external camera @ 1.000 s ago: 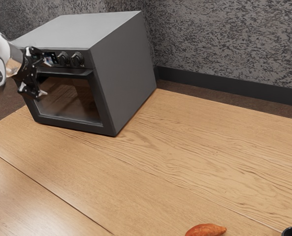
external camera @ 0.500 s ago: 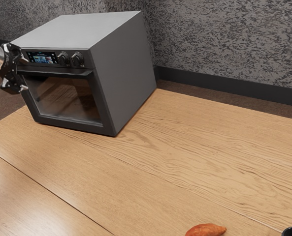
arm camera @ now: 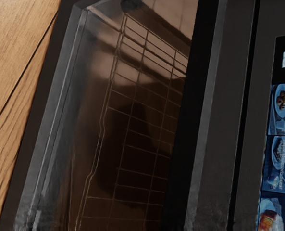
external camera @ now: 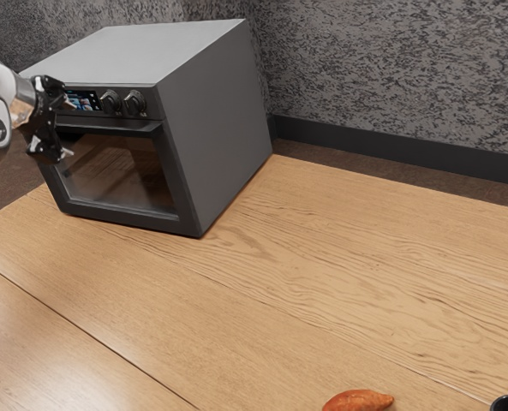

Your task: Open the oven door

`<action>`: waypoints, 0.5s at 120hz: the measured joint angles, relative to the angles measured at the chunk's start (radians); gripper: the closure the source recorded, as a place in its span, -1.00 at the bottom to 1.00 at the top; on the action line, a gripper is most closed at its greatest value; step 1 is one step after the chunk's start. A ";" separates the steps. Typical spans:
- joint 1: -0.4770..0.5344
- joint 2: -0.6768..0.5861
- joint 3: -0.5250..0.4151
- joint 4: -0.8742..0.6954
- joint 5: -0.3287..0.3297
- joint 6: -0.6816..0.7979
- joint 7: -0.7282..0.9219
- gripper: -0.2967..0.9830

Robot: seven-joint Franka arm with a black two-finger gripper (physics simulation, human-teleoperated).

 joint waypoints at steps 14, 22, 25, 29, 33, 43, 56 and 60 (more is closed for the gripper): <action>-0.047 -0.068 0.000 -0.088 -0.001 0.018 -0.003 -0.53; -0.059 -0.088 -0.001 -0.112 -0.001 0.031 -0.004 -0.53; -0.056 -0.090 -0.001 -0.114 -0.001 0.035 -0.005 -0.53; -0.047 -0.089 -0.001 -0.115 -0.001 0.039 -0.005 -0.53; -0.037 -0.085 -0.001 -0.114 -0.001 0.043 -0.006 -0.53; -0.018 -0.067 0.000 -0.105 0.000 0.052 -0.007 -0.53; -0.001 -0.051 -0.010 -0.092 0.000 0.064 -0.009 -0.53; 0.000 -0.045 -0.014 -0.086 0.000 0.067 -0.010 -0.53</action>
